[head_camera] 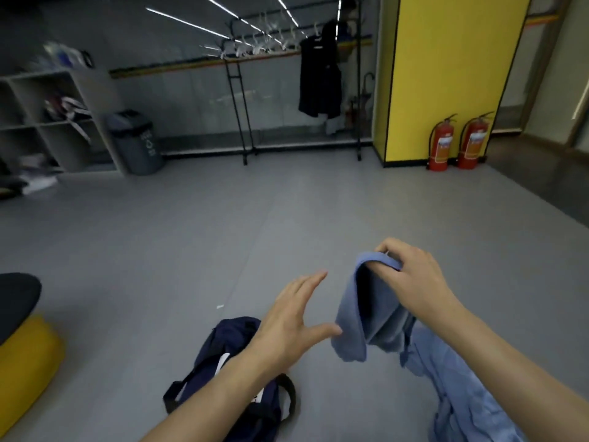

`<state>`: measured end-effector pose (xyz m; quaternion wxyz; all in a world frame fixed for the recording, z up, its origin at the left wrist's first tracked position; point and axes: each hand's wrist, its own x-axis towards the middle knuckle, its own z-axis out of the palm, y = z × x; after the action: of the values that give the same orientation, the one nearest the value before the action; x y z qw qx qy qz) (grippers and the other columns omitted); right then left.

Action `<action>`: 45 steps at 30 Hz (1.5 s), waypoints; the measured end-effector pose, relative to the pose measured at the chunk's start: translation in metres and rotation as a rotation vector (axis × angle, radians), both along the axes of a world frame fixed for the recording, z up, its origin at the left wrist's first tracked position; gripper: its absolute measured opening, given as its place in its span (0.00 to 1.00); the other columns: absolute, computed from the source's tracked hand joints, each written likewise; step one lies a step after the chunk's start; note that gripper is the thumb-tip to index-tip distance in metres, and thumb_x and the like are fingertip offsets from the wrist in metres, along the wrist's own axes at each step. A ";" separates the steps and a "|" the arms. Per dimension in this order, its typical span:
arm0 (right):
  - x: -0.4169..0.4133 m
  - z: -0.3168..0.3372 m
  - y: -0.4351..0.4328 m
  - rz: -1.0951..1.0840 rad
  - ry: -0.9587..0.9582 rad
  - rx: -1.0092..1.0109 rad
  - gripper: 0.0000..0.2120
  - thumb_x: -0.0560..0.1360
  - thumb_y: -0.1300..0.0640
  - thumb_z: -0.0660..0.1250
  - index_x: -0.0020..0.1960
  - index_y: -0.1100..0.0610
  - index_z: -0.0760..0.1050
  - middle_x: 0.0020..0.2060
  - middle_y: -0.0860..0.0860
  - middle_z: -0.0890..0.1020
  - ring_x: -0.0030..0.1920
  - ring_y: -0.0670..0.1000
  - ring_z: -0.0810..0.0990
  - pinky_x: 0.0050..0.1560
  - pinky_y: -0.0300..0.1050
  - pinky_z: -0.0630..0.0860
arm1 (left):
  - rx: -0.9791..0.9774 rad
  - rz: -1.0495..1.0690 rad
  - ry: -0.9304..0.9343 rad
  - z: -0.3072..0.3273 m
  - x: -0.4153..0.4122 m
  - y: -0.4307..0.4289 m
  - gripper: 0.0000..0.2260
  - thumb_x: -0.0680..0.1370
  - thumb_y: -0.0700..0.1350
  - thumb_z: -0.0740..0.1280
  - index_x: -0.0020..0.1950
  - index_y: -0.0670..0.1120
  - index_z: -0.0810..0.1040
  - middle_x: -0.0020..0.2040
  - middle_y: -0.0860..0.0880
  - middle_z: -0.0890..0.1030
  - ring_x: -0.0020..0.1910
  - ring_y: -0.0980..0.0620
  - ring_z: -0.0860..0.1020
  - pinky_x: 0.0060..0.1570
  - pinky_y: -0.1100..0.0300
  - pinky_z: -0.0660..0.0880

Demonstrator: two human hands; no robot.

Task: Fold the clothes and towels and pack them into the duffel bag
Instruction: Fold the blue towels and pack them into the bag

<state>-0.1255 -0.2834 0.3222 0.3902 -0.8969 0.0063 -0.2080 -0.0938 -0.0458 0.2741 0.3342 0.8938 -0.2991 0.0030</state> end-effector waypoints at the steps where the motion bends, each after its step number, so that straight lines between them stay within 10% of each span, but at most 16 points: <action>1: -0.004 0.011 0.014 0.018 -0.027 0.013 0.09 0.77 0.52 0.67 0.39 0.51 0.74 0.32 0.44 0.77 0.35 0.47 0.74 0.34 0.42 0.66 | -0.011 -0.008 0.014 0.012 -0.010 0.003 0.42 0.72 0.61 0.73 0.79 0.66 0.52 0.75 0.66 0.60 0.74 0.66 0.58 0.72 0.62 0.60; 7: -0.019 0.034 0.066 0.037 -0.102 0.128 0.17 0.80 0.55 0.64 0.34 0.53 0.67 0.27 0.46 0.70 0.29 0.45 0.66 0.31 0.41 0.64 | -0.084 0.112 -0.016 0.040 -0.042 0.037 0.31 0.74 0.49 0.67 0.71 0.72 0.61 0.61 0.66 0.78 0.60 0.58 0.77 0.56 0.53 0.76; 13: -0.033 0.016 0.069 0.020 0.167 -0.033 0.10 0.78 0.58 0.64 0.40 0.47 0.73 0.32 0.41 0.78 0.34 0.48 0.76 0.37 0.41 0.69 | -0.239 0.303 0.026 0.058 -0.054 0.071 0.04 0.78 0.51 0.68 0.46 0.59 0.74 0.36 0.60 0.80 0.36 0.60 0.76 0.41 0.57 0.75; 16: -0.055 0.011 0.089 0.161 0.292 -0.043 0.13 0.75 0.55 0.66 0.54 0.38 0.73 0.51 0.40 0.79 0.46 0.42 0.80 0.47 0.35 0.74 | -0.188 0.304 0.042 0.074 -0.059 0.069 0.06 0.75 0.55 0.68 0.42 0.54 0.77 0.36 0.56 0.81 0.36 0.58 0.77 0.38 0.59 0.72; 25: -0.094 0.025 0.127 0.169 0.010 -0.383 0.34 0.66 0.32 0.59 0.69 0.29 0.52 0.64 0.31 0.62 0.62 0.36 0.71 0.58 0.47 0.75 | -0.266 0.328 0.272 0.113 -0.067 0.059 0.18 0.75 0.55 0.67 0.27 0.52 0.69 0.24 0.55 0.69 0.29 0.54 0.68 0.33 0.58 0.65; 32: -0.082 0.059 0.133 0.114 -0.172 -0.422 0.13 0.75 0.37 0.58 0.54 0.41 0.72 0.49 0.39 0.72 0.45 0.43 0.75 0.43 0.41 0.73 | -0.514 0.248 0.396 0.151 -0.068 0.061 0.05 0.79 0.46 0.68 0.49 0.45 0.78 0.45 0.46 0.82 0.43 0.52 0.79 0.48 0.57 0.77; 40: -0.072 0.095 0.134 0.111 -0.314 -0.460 0.14 0.77 0.46 0.58 0.61 0.41 0.71 0.48 0.44 0.77 0.44 0.49 0.80 0.41 0.51 0.77 | -0.652 0.055 0.551 0.177 -0.063 0.063 0.22 0.79 0.59 0.67 0.60 0.41 0.81 0.55 0.40 0.85 0.57 0.43 0.83 0.62 0.48 0.78; 45: -0.063 0.102 0.124 0.002 -0.240 -0.413 0.01 0.76 0.52 0.62 0.47 0.47 0.72 0.40 0.45 0.78 0.41 0.51 0.78 0.41 0.52 0.75 | -0.508 -0.166 0.497 0.177 -0.065 0.069 0.18 0.79 0.43 0.72 0.68 0.52 0.78 0.60 0.49 0.84 0.60 0.50 0.81 0.61 0.56 0.78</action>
<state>-0.1881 -0.1597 0.4242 0.1965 -0.9265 -0.0839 -0.3096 -0.1592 0.0230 0.4507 0.6070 0.7285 -0.2701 -0.1671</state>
